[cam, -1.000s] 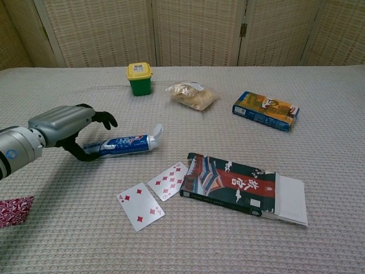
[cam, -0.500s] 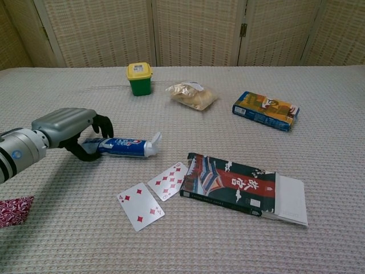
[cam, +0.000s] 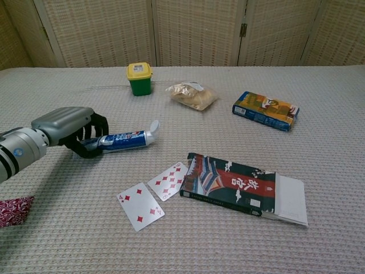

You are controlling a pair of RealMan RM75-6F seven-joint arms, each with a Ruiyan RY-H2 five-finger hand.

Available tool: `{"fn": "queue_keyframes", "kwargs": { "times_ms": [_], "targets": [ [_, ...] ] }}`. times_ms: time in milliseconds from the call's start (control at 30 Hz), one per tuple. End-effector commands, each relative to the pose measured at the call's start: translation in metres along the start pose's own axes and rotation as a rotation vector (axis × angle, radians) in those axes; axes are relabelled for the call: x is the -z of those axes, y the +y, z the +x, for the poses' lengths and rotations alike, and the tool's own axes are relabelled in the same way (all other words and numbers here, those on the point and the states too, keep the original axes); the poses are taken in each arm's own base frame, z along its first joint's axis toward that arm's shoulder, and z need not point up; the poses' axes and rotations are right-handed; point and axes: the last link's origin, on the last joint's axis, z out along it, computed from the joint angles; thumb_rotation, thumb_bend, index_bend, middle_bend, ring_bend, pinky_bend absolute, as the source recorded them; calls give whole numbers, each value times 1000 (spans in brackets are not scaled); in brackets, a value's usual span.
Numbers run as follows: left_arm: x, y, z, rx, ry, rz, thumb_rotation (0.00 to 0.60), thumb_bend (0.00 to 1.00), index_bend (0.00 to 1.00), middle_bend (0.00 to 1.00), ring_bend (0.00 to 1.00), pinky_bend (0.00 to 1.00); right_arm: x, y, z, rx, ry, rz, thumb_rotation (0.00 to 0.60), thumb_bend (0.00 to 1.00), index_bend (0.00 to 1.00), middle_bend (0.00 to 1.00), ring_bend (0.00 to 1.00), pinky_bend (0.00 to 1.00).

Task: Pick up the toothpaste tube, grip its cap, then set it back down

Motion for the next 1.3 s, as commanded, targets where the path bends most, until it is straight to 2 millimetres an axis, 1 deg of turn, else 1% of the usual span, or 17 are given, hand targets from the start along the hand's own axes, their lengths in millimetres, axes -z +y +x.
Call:
{"fn": "queue_keyframes", "kwargs": {
  "times_ms": [33,167,300,367,433,500,533,600,667,800,1100,1200,1300],
  "targets": [
    [3,-7,2,89,6,-23,600,691,746,760,654,606,-2,-5,3,-9,-1,23,600,395,0,0,0,0],
    [11,-7,14,184,45,-93,600,733,785,806,692,623,-7,-17,9,-16,-11,77,600,395,0,0,0,0],
    [22,0,30,238,76,-178,600,743,790,810,696,627,-18,-41,15,-28,-34,169,600,395,0,0,0,0],
    [28,8,39,268,84,-222,600,744,793,812,699,627,-27,-59,18,-35,-51,230,600,395,6,0,0,0],
    [33,18,47,297,84,-262,600,745,796,814,700,627,-37,-79,20,-27,-69,300,600,395,61,0,0,0],
    [38,27,53,310,82,-292,600,745,797,815,701,627,-46,-99,20,-30,-90,356,600,395,205,5,0,0],
    [41,32,56,314,80,-307,600,745,797,815,701,627,-51,-111,19,-34,-106,389,600,395,244,8,0,0],
    [45,40,59,320,80,-323,600,746,795,815,700,627,-59,-127,17,-28,-130,432,600,395,278,9,0,0],
    [50,48,61,320,70,-337,600,747,794,814,699,627,-66,-145,14,-15,-153,471,600,395,291,9,0,0],
    [55,58,65,313,59,-350,600,749,792,815,699,627,-79,-173,7,1,-192,529,600,395,292,8,0,0],
    [59,72,69,322,49,-349,600,749,791,815,699,627,-95,-218,-12,-20,-237,621,600,395,292,5,0,0],
    [60,76,71,325,51,-351,600,750,791,815,699,627,-97,-229,-19,-16,-250,642,600,394,293,4,0,0],
    [60,77,72,329,52,-350,600,751,791,814,699,627,-99,-235,-24,-10,-256,649,600,395,293,4,0,0]
  ]
}}
